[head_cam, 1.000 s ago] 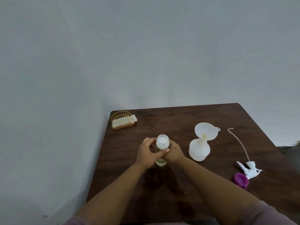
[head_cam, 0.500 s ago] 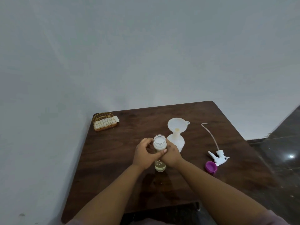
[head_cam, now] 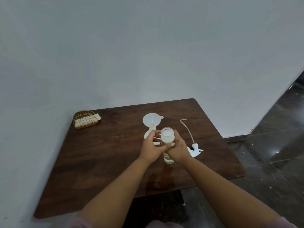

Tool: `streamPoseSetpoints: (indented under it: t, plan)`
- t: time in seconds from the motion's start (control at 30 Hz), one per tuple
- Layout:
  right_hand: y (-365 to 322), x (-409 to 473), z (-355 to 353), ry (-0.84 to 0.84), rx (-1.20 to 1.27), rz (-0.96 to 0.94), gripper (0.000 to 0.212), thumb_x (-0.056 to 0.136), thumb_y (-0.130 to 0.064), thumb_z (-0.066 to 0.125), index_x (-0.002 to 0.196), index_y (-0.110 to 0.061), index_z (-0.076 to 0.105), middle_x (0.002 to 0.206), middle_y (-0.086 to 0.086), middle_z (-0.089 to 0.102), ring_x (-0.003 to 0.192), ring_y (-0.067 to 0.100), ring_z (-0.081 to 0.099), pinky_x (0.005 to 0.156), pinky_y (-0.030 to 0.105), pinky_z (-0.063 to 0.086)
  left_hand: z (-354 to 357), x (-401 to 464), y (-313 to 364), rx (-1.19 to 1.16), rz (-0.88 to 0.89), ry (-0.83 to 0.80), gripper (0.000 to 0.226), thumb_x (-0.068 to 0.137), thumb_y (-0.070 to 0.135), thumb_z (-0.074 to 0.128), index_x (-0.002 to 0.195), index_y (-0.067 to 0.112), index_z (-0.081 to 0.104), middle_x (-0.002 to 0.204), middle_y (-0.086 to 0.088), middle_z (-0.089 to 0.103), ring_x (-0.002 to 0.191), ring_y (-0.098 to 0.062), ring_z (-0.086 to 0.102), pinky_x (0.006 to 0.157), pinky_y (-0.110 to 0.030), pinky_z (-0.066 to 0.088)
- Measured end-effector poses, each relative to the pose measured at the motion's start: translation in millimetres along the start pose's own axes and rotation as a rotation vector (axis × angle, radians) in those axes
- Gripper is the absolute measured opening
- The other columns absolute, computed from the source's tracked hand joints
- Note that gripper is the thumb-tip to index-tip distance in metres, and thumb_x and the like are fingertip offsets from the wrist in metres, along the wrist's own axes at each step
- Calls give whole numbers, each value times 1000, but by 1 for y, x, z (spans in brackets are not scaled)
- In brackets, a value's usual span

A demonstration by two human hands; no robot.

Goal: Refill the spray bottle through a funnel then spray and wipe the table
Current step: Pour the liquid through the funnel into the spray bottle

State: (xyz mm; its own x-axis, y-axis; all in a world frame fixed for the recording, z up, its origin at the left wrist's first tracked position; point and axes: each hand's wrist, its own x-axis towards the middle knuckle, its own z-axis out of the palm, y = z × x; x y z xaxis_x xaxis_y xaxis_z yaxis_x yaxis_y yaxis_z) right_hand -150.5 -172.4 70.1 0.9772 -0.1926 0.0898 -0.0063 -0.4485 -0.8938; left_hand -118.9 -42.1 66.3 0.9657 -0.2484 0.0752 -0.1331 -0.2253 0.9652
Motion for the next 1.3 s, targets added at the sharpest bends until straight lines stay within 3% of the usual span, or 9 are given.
streamPoseSetpoints:
  t: [0.1, 0.23, 0.37, 0.5, 0.63, 0.77, 0.87, 1.1, 1.3]
  plan:
    - [-4, 6, -13, 20, -57, -42, 47, 74, -12, 75, 114, -17, 50, 88, -19, 59, 80, 1, 58, 64, 7, 41, 3, 4, 14, 25, 17, -2, 55, 64, 34, 90, 108, 23, 60, 106, 7, 67, 92, 0, 62, 71, -12, 50]
    - [-14, 27, -31, 16, -64, -52, 55, 70, -12, 78, 116, -15, 49, 93, -14, 60, 83, 5, 56, 65, 5, 39, -3, 24, 37, 3, 111, 154, 41, 68, 29, 87, 100, 22, 62, 104, 10, 65, 92, -6, 62, 69, -15, 53]
    - [-19, 59, -46, -5, -97, -34, 60, 67, -9, 77, 120, -16, 49, 103, -2, 60, 93, 15, 56, 72, 21, 41, -18, 50, 45, 133, 170, 180, 30, 79, 31, 79, 102, 27, 61, 107, 13, 59, 97, -1, 59, 67, -7, 48]
    - [-23, 92, -51, -23, -144, -66, 53, 67, -6, 75, 114, -14, 53, 97, -4, 60, 87, 11, 56, 63, 5, 37, -38, 80, 18, 244, 225, 231, 22, 84, 20, 73, 104, 23, 63, 108, 8, 56, 102, -15, 60, 76, -22, 53]
    - [-27, 117, -45, -10, -131, -56, 53, 66, -5, 74, 113, -17, 54, 95, -8, 60, 83, 4, 55, 65, 8, 38, -49, 100, -1, 328, 111, 237, 59, 74, 43, 80, 123, 26, 54, 128, 7, 48, 122, -15, 47, 97, -40, 50]
    - [-28, 134, -34, -6, -116, -81, 53, 64, -5, 75, 111, -17, 54, 96, -5, 62, 86, 10, 58, 68, 13, 41, -59, 113, -5, 375, -84, 30, 117, 53, 59, 87, 147, 26, 27, 153, 2, 22, 141, -21, 26, 112, -46, 35]
    - [-25, 142, -29, -23, -129, -89, 56, 63, -5, 75, 112, -18, 53, 96, -8, 61, 86, 9, 58, 67, 13, 41, -60, 119, -20, 364, -168, -126, 135, 45, 58, 91, 151, 27, 14, 158, 2, 15, 144, -25, 24, 114, -49, 33]
    - [-17, 156, -28, -77, -198, -246, 52, 61, -10, 83, 103, -21, 54, 92, -8, 64, 81, 8, 60, 65, 9, 43, -50, 124, -35, 338, -86, -92, 114, 55, 57, 88, 147, 25, 29, 150, 5, 37, 132, -18, 42, 105, -38, 44]
    - [-10, 167, -28, -110, -264, -354, 50, 60, -19, 83, 102, -18, 56, 94, -7, 64, 83, 13, 61, 69, 25, 49, -49, 124, -38, 345, -63, -63, 95, 59, 53, 87, 138, 25, 43, 138, 7, 45, 122, -16, 49, 98, -36, 49]
